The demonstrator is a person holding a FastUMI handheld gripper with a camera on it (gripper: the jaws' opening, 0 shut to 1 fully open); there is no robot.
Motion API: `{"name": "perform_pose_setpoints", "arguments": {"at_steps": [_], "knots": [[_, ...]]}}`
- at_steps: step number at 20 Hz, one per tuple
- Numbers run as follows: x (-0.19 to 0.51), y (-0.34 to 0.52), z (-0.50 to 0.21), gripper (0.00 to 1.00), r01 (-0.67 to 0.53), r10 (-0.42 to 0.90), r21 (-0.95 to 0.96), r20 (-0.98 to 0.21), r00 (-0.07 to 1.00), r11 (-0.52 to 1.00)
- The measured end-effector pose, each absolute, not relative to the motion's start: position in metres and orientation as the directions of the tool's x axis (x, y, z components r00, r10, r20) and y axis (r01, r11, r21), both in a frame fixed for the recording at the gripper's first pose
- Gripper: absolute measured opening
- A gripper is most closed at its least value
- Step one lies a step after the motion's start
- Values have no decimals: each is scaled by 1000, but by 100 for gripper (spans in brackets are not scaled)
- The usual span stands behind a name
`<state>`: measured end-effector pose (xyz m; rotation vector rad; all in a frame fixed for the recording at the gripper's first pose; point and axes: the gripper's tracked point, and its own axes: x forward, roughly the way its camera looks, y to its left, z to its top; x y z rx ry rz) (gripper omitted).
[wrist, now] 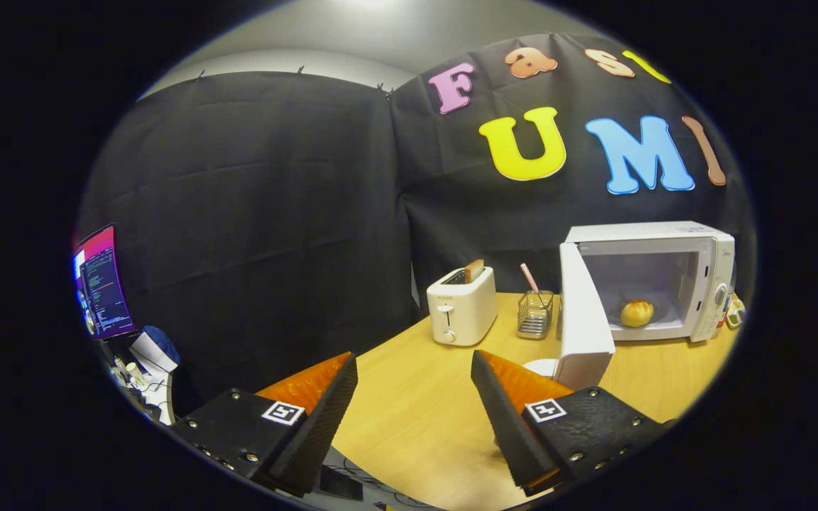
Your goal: Open the microwave, put the food inside, and close the microwave door.
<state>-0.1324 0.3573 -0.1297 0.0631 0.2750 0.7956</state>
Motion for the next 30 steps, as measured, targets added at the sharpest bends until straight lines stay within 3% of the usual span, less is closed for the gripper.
{"name": "perform_pose_setpoints", "arguments": {"at_steps": [2,3,4,7,9,30], "knots": [[-122,353,-142,88,-681,698,166,-250,671,714],[-119,351,-147,77,-677,694,168,-261,671,717],[-113,348,-150,74,-663,679,163,-273,681,731],[-100,332,-159,23,-625,638,149,-296,711,766],[-95,328,-160,1,-623,637,156,-302,709,767],[31,153,-159,1,-328,342,102,-347,873,939]]}}
